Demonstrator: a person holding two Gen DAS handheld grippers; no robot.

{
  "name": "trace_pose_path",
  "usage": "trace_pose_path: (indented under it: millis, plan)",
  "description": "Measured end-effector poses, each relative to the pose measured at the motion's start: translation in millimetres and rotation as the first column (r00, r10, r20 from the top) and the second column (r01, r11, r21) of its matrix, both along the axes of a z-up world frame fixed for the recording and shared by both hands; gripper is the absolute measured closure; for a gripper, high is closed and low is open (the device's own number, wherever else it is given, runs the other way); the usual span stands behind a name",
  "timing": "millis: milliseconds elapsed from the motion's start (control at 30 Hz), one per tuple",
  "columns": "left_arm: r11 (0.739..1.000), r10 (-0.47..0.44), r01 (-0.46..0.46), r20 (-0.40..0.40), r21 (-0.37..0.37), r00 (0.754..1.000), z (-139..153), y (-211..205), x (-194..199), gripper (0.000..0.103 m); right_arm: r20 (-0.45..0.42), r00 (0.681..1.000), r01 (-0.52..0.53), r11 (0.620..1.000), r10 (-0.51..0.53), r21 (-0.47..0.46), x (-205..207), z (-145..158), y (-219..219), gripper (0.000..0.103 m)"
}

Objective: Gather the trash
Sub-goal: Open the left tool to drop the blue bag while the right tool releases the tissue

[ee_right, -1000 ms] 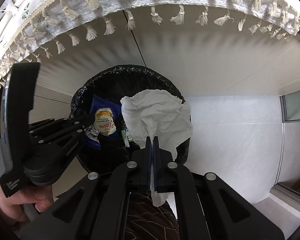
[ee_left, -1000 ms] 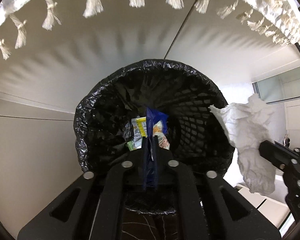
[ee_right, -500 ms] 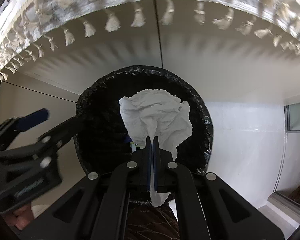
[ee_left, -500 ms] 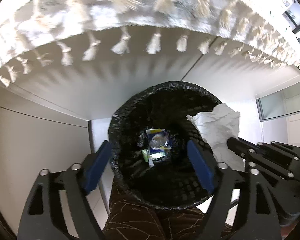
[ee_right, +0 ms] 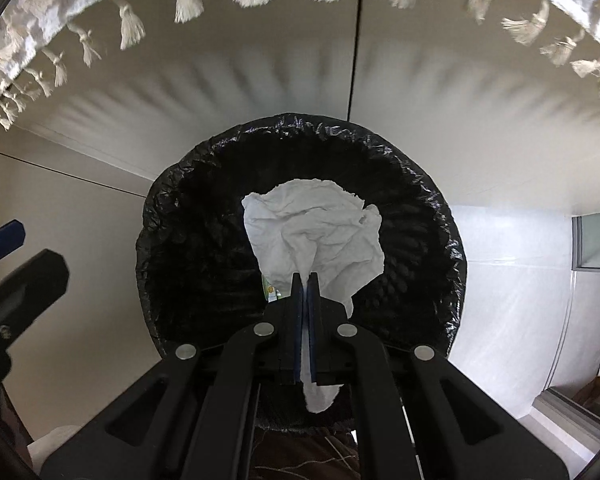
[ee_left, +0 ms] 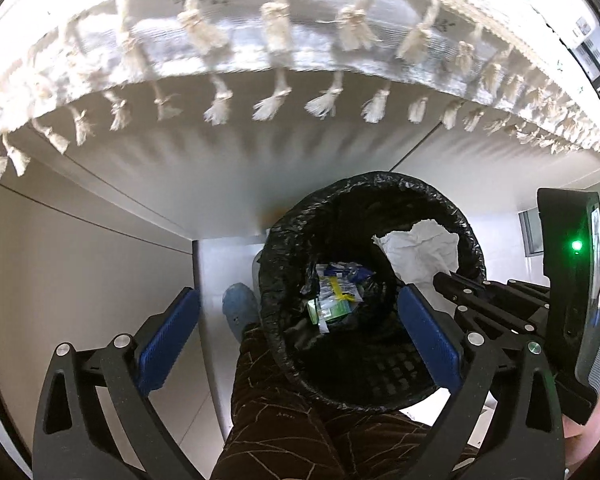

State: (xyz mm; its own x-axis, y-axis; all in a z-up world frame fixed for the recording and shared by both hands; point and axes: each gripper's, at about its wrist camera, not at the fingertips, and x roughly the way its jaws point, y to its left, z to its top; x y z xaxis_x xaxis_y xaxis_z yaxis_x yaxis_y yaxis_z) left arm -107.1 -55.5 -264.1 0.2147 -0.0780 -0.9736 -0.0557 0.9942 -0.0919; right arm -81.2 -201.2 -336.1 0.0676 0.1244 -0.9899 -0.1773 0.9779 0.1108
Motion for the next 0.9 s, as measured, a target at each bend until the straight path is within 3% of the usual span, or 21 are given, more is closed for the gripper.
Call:
trace_pose_path:
  millis: [167,200,233,267,400,500,733,900]
  plan:
    - [1.0,0.005,-0.005,-0.008,0.002,1.0,-0.6,3.9,-2.3,0.006,-0.002,1.0,-0.012,1.0,0.012,0.007,0.6,-4.6,7.2,0.096]
    - [1.0,0.002,-0.002,-0.007,0.002,1.0,-0.8,4.2,-2.3,0.006,-0.001,1.0,-0.013,1.0,0.013,0.018,0.5,-4.1,8.2,0.091]
    - [1.0,0.001,-0.001,-0.006,0.004,1.0,-2.0,4.5,-2.4,0.006,0.012,1.0,-0.013,1.0,0.013,0.021,0.7,-4.2,9.6,0.075]
    - [1.0,0.001,-0.001,-0.007,0.006,1.0,-2.3,4.7,-2.1,0.006,0.022,1.0,-0.012,1.0,0.011,0.015,0.3,-3.1,10.7,0.066]
    - [1.0,0.007,-0.007,-0.012,0.002,1.0,-4.7,6.2,-2.1,0.006,0.027,1.0,-0.011,1.0,0.01,0.014,1.6,-0.4,10.3,0.057]
    - [1.0,0.006,-0.006,-0.011,0.003,1.0,-8.8,7.6,-2.4,0.006,0.038,0.999,-0.011,1.0,0.011,0.005,2.7,4.7,8.5,0.044]
    - [0.999,0.023,-0.023,0.003,-0.022,1.0,1.1,12.8,0.9,0.006,0.11,0.994,-0.007,1.0,0.007,0.006,3.2,44.2,-0.1,0.017]
    - [0.999,0.025,-0.024,0.045,-0.028,0.999,28.8,17.0,4.5,0.006,0.181,0.983,0.0,1.0,0.0,-0.002,4.0,85.9,-12.0,0.008]
